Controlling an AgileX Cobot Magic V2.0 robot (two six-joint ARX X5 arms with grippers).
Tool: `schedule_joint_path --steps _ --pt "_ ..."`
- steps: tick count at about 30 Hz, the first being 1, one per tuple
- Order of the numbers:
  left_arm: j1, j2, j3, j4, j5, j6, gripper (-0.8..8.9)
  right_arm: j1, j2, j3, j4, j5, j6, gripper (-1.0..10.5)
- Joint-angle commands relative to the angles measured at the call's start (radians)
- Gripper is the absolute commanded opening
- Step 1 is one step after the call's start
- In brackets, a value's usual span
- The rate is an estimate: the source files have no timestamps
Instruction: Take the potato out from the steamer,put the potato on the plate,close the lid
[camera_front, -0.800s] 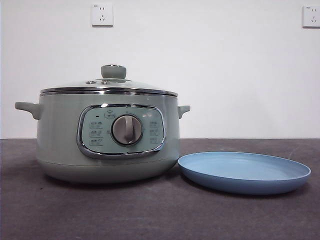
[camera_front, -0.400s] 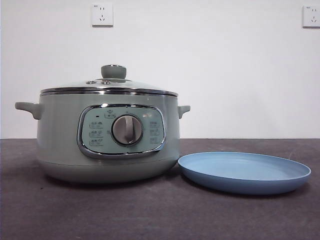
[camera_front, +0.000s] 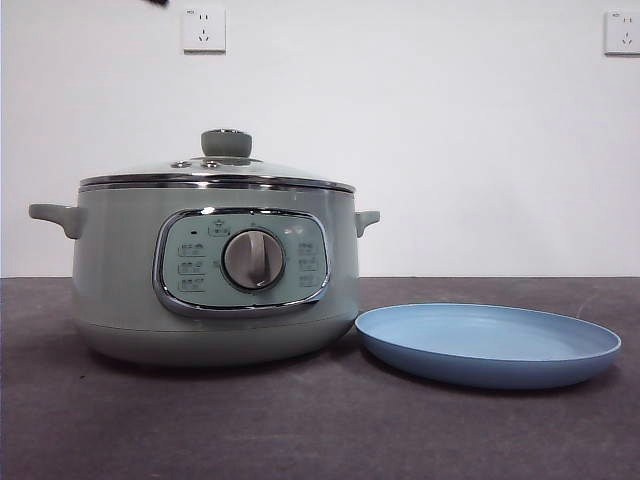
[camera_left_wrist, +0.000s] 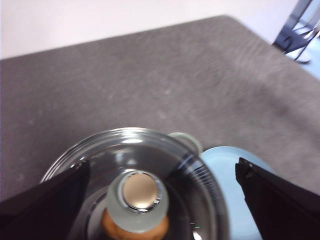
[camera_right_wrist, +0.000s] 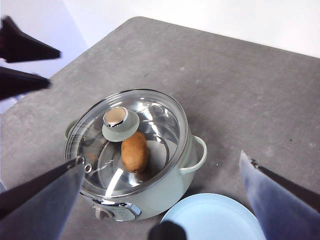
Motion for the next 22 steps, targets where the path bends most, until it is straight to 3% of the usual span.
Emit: schedule_joint_path --steps 1,14,20,22 --pt "-0.014 0.055 0.002 0.015 -0.034 0.011 4.9 0.002 0.0 0.003 0.001 0.003 0.015 6.3" --pt "-0.047 0.251 0.002 -0.002 -0.061 0.012 4.9 0.002 0.0 0.003 0.002 0.007 0.014 6.3" --pt "-0.081 0.296 0.002 -0.041 -0.133 0.038 4.89 0.002 0.0 0.003 0.002 0.015 0.014 6.3" --pt "-0.089 0.299 0.002 -0.046 -0.155 0.043 4.47 0.002 0.0 0.003 0.002 0.037 0.014 6.3"
